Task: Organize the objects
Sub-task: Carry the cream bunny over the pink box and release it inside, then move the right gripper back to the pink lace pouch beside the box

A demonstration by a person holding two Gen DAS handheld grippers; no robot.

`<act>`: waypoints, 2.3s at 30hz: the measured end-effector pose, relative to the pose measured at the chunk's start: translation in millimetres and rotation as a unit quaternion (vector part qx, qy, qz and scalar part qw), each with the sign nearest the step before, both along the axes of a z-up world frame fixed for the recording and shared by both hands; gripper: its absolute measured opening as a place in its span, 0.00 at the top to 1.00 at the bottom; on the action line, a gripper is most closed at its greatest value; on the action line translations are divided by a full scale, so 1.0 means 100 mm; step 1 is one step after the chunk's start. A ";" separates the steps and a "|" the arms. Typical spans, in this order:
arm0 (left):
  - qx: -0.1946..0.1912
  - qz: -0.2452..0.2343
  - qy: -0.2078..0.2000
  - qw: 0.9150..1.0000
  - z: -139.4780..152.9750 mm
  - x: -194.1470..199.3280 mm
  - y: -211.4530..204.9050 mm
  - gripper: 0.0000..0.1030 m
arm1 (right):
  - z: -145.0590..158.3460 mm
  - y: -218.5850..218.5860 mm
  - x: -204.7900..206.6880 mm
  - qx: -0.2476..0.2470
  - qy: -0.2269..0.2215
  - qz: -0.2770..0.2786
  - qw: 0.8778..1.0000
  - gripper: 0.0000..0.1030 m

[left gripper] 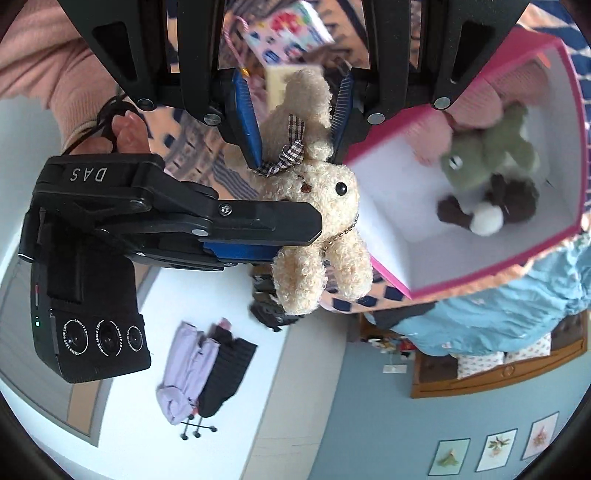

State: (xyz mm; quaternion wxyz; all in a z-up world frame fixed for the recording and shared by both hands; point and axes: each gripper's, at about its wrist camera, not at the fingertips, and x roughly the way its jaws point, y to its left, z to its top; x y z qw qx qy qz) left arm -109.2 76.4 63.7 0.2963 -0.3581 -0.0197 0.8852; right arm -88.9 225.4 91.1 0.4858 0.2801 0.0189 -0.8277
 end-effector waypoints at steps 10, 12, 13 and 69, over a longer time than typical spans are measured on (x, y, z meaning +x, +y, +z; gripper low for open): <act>-0.026 0.037 -0.022 0.999 -0.11 -0.58 -0.09 0.64 | -0.06 -0.28 -0.69 0.015 -0.026 -0.008 1.000 0.73; -0.025 0.041 -0.033 0.998 -0.15 -0.69 -0.11 0.64 | -0.10 -0.34 -0.81 0.023 -0.032 -0.011 0.999 0.73; -0.027 0.044 -0.035 0.998 -0.17 -0.72 -0.11 0.64 | -0.13 -0.36 -0.86 0.025 -0.036 -0.013 0.999 0.73; -0.005 0.019 0.021 1.000 -0.53 0.54 -0.07 0.19 | -0.73 0.37 -0.04 0.015 -0.109 -0.050 0.993 0.52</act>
